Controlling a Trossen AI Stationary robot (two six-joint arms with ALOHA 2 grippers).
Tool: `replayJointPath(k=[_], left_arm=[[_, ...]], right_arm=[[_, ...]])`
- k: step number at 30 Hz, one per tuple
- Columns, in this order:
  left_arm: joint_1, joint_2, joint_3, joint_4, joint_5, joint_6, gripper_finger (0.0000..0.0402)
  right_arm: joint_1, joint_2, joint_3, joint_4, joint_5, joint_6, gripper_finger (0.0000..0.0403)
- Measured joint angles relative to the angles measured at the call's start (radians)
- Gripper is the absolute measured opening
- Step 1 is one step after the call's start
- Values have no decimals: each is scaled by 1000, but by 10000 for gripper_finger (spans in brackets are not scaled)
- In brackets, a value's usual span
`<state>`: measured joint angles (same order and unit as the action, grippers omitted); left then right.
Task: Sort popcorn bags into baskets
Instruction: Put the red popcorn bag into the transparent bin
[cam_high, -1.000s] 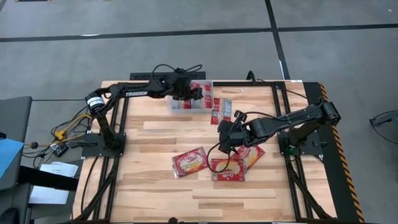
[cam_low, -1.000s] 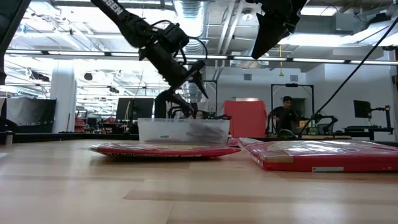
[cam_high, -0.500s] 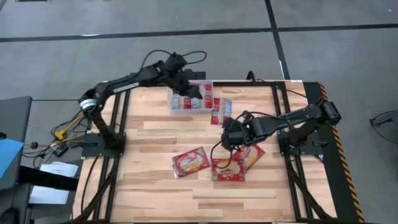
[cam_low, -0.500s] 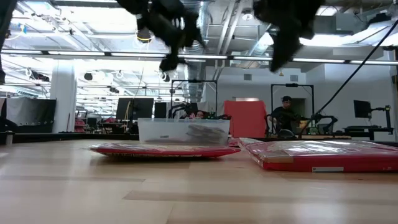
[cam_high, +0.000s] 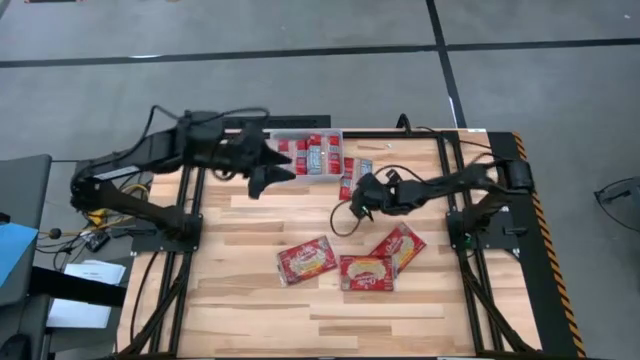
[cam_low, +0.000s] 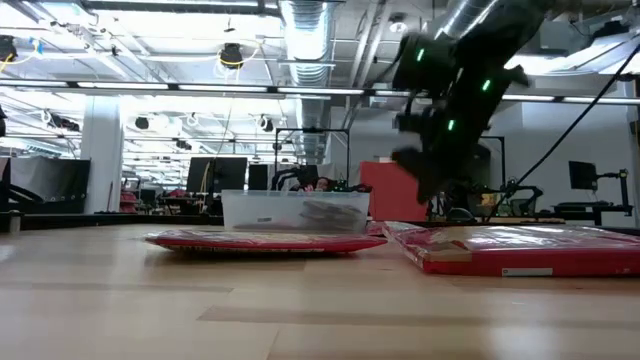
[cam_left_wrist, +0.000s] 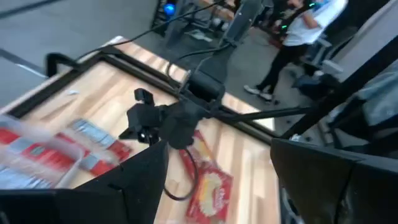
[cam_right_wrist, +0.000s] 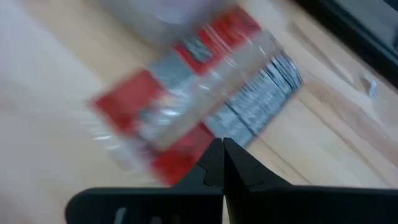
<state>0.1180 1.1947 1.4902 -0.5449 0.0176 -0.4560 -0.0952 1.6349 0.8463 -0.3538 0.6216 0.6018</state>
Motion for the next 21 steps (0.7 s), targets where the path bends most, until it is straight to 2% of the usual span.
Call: replayJointPath(k=[4,7,17,21], left_arm=[[-89,-31,0,-101,-128,-10,270],[-134,-37,0,-193,-195,-52,270],[-226,-38,-15,-419,-345,-186,270],[-242,-61,-142,-408,-395,-258,270]], right_arm=[[-59,112,-1,50,-72,-30,16],[-40,171,17,94,-141,-47,12],[218,220,167,62,-267,-36,20],[282,221,216,96,-283,-106,13]])
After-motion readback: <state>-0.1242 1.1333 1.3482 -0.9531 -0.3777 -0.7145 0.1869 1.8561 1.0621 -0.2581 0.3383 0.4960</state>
